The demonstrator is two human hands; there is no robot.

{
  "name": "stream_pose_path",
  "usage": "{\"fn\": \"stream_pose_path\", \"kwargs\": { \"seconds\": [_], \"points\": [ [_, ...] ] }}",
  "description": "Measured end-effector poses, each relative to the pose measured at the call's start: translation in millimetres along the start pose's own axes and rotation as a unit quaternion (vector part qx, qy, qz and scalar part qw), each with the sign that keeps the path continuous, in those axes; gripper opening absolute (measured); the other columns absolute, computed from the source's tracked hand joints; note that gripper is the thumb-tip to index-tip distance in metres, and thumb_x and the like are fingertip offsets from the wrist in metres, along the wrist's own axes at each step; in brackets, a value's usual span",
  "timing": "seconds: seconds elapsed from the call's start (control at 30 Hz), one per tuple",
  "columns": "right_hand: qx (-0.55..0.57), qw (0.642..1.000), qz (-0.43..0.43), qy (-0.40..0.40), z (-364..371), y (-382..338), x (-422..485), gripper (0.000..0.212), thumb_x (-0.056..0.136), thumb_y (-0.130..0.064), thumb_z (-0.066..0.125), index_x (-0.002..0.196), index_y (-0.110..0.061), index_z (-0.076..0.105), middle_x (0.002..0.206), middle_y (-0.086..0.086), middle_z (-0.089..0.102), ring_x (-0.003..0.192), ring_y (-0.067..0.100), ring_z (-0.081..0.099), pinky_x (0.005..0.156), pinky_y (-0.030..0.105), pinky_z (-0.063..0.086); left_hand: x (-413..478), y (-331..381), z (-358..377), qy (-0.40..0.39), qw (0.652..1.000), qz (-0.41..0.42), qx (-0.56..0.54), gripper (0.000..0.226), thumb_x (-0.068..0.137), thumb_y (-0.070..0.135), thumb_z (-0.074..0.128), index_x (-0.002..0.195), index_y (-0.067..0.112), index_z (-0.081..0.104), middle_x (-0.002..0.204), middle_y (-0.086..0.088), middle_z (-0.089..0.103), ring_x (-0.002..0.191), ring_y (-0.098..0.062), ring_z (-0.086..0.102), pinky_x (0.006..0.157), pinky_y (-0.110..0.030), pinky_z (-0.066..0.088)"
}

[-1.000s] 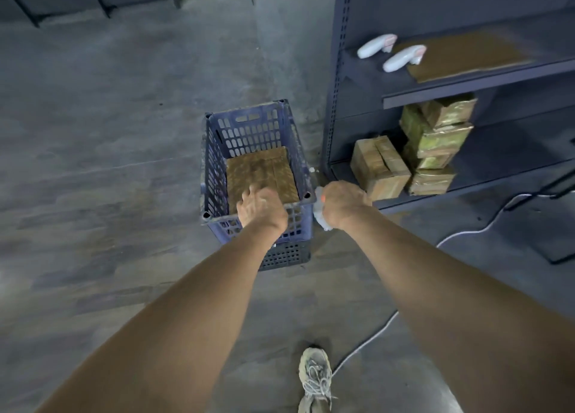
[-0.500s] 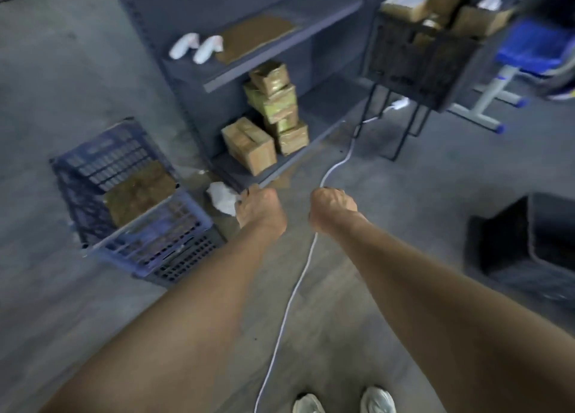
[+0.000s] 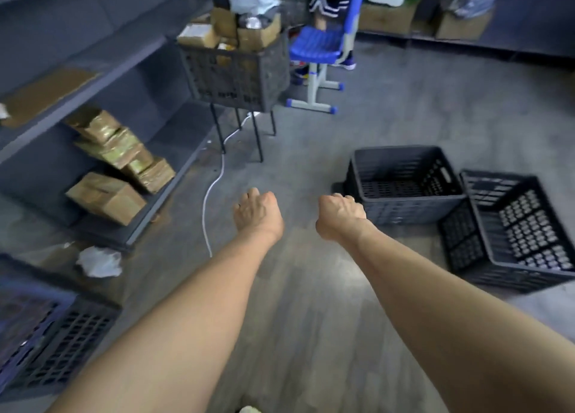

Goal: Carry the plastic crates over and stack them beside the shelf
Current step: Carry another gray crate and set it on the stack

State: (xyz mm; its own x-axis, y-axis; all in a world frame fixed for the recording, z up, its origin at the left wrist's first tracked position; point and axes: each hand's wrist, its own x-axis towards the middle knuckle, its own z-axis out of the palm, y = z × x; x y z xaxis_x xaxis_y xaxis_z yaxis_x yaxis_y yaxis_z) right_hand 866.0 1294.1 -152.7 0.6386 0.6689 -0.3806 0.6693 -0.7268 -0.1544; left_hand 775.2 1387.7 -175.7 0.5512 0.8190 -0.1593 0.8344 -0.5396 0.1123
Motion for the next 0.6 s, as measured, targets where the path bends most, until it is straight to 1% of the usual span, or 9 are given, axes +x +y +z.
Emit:
{"fn": "stream_pose_path", "kwargs": {
  "seconds": [0.1,0.33,0.47,0.6],
  "points": [
    [0.007,0.999,0.03,0.006,-10.2,76.8,-8.4,0.038,0.089,-0.011,0.052,0.127,-0.011,0.052,0.132,0.009,0.048,0.126,0.03,0.042,0.099,0.037,0.038,-10.0,77.7,12.0,-0.001,0.999,0.032,-0.001,0.03,0.093,0.019,0.052,0.121,0.013,0.059,0.128,-0.011,0.049,0.125,-0.03,0.043,0.101,-0.038,0.036],
    [0.02,0.994,0.103,0.019,-29.2,235.6,-16.1,0.041,0.09,-0.015,0.053,0.131,-0.011,0.049,0.134,0.009,0.047,0.128,0.03,0.041,0.102,0.039,0.037,-28.7,240.7,37.5,-0.023,0.993,0.11,0.018,0.031,0.093,0.022,0.053,0.123,0.016,0.058,0.128,-0.01,0.048,0.125,-0.029,0.043,0.1,-0.039,0.035],
    [0.03,0.989,0.142,0.018,-32.8,307.0,-13.9,0.039,0.092,-0.015,0.049,0.131,-0.01,0.047,0.134,0.011,0.046,0.127,0.031,0.041,0.101,0.04,0.037,-32.0,316.9,50.5,-0.045,0.989,0.143,0.02,0.034,0.09,0.024,0.056,0.123,0.016,0.057,0.129,-0.009,0.048,0.124,-0.028,0.043,0.1,-0.038,0.036],
    [0.041,0.983,0.18,0.011,-40.0,361.5,-3.1,0.041,0.092,-0.016,0.05,0.133,-0.008,0.046,0.136,0.012,0.044,0.129,0.032,0.04,0.102,0.04,0.037,-26.8,378.9,62.2,-0.061,0.984,0.166,0.017,0.035,0.091,0.025,0.055,0.125,0.015,0.056,0.131,-0.008,0.047,0.124,-0.027,0.043,0.101,-0.038,0.036]
  ]
}}
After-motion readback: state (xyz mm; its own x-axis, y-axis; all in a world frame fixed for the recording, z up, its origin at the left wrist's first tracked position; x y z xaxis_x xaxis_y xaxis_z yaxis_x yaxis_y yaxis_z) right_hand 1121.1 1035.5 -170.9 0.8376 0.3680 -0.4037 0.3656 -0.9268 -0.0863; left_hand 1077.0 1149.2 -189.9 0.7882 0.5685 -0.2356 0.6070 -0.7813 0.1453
